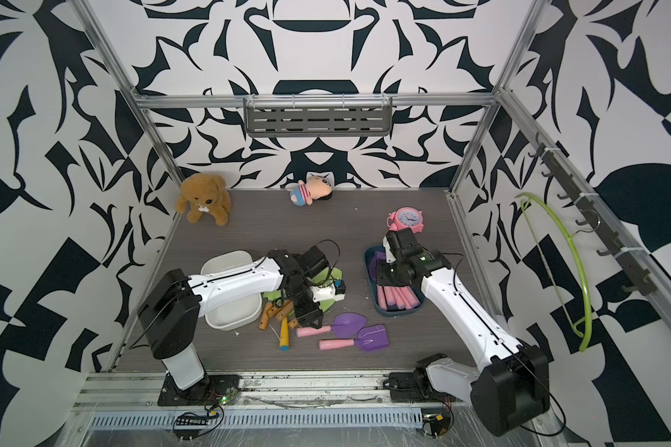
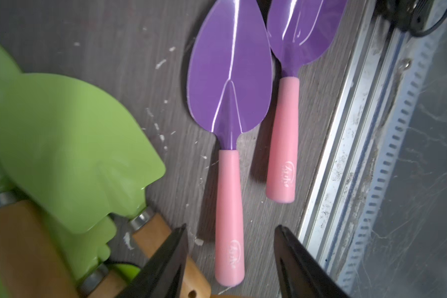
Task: Sort the small shovels by color and place them into the storage box
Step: Place the shovel in the storage box, then pick up the shovel from the center of the board.
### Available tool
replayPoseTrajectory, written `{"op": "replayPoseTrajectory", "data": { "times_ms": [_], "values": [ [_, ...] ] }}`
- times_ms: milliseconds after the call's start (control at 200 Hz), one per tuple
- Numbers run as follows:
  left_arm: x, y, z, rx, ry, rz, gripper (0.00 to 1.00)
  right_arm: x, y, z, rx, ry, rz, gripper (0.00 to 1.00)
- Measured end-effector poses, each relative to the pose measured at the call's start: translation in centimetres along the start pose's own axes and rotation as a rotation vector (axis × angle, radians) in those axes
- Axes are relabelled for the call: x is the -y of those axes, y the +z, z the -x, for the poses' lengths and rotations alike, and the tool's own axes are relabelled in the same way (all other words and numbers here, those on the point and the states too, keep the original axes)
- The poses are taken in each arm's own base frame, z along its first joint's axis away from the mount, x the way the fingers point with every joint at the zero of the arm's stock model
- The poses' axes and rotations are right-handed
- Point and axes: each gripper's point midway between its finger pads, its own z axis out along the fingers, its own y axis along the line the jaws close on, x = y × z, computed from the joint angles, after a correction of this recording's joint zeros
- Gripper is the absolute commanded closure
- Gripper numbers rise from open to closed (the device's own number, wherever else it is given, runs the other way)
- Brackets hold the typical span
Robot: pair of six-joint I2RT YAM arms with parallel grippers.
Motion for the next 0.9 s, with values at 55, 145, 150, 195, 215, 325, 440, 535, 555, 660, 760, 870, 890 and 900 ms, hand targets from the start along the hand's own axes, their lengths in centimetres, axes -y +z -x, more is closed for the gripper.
{"op": "replayPoseTrajectory", "data": {
  "times_ms": [55,145,150,195,215,325,440,535,555,660,760,870,890,900],
  "values": [
    [0.5,0.7,0.0,-0.026,0.021,0.007,0.42,-0.2,0.1,0.1,0.007,-0.006,0.006,0.7],
    [0.9,1.8,0.0,-0.063,0.039,0.024,0.44,-0.4,0.3,0.1,0.012,-0.012,0.011,0.7],
    [0.9,1.9,0.0,-0.066,0.04,0.025,0.44,-0.4,0.3,0.1,0.012,-0.012,0.011,0.7],
    [0.7,2.3,0.0,-0.081,0.039,0.036,0.44,-0.4,0.4,0.1,0.013,-0.013,0.012,0.7],
    [0.6,2.4,0.0,-0.086,0.035,0.042,0.44,-0.4,0.5,0.1,0.012,-0.013,0.012,0.7],
    [-0.1,3.0,0.1,-0.105,0.018,0.062,0.44,-0.3,0.6,-0.1,0.009,-0.013,0.01,0.7],
    [-0.4,3.5,0.0,-0.121,0.007,0.08,0.47,-0.2,0.9,-0.4,0.005,-0.015,0.01,0.7],
    [-0.8,4.2,-0.2,-0.143,0.005,0.102,0.49,-0.1,1.1,-0.6,0.001,-0.016,0.009,0.7],
    [-0.8,4.3,-0.3,-0.149,0.006,0.109,0.5,-0.1,1.1,-0.7,0.001,-0.016,0.009,0.7],
    [-1.3,4.8,-0.4,-0.166,0.007,0.139,0.52,0.0,1.0,-0.9,0.007,-0.017,0.01,0.7],
    [-1.6,4.9,-0.4,-0.169,0.002,0.161,0.56,0.0,0.6,-0.9,0.023,-0.019,0.009,0.71],
    [-1.8,4.9,-0.3,-0.167,-0.004,0.18,0.61,0.1,0.2,-0.7,0.04,-0.021,0.007,0.71],
    [-1.8,4.9,-0.3,-0.167,-0.001,0.181,0.61,0.1,0.1,-0.7,0.043,-0.021,0.007,0.71],
    [-1.8,4.9,-0.3,-0.166,-0.003,0.183,0.62,0.1,0.1,-0.7,0.045,-0.021,0.007,0.71]
  ]
}}
